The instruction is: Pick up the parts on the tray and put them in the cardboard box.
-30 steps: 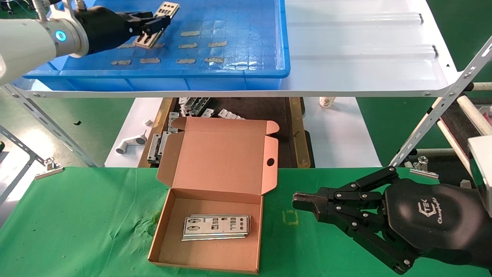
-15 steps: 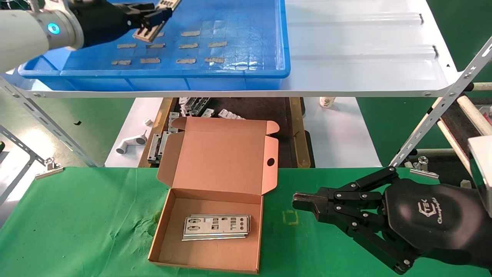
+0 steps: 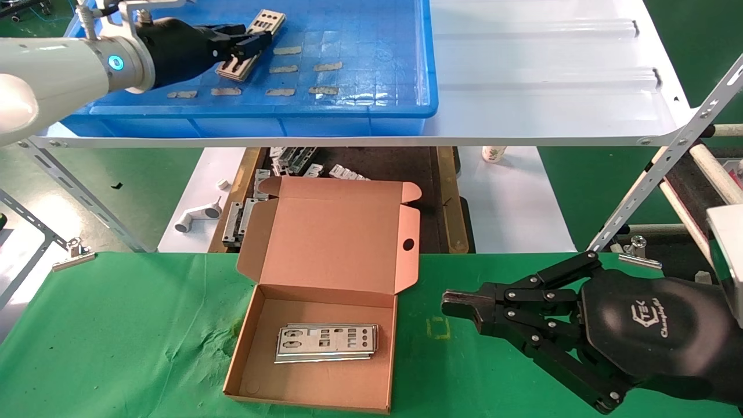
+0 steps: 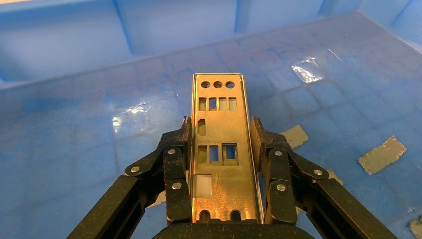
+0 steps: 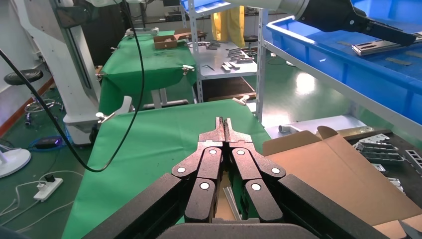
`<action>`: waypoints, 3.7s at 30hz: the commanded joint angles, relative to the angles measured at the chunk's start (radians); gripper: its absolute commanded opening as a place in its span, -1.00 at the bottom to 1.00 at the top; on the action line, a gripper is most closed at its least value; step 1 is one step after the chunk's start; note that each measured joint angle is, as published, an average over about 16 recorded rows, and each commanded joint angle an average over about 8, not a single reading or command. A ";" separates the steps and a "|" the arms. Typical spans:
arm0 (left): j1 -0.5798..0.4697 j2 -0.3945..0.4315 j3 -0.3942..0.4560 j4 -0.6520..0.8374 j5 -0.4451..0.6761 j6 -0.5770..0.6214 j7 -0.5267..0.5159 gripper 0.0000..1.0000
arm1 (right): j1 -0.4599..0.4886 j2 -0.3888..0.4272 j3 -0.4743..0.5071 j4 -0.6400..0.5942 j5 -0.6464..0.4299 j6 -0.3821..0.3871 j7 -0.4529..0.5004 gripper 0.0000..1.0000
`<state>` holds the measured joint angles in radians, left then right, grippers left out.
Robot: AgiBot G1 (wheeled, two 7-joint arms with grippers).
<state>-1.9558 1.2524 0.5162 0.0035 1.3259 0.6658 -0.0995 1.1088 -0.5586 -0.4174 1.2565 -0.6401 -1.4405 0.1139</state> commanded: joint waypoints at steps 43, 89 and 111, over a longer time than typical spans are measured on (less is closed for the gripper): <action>0.002 -0.002 0.002 -0.004 0.003 0.004 -0.004 -1.00 | 0.000 0.000 0.000 0.000 0.000 0.000 0.000 -1.00; -0.041 -0.310 0.027 -0.356 -0.104 0.939 0.401 -1.00 | 0.000 0.000 0.000 0.000 0.000 0.000 0.000 -1.00; 0.323 -0.402 0.486 -0.829 -0.236 0.802 0.544 -1.00 | 0.000 0.000 0.000 0.000 0.000 0.000 0.000 -1.00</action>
<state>-1.6324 0.8493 0.9947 -0.8331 1.0788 1.4709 0.4304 1.1089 -0.5585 -0.4177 1.2565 -0.6399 -1.4404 0.1137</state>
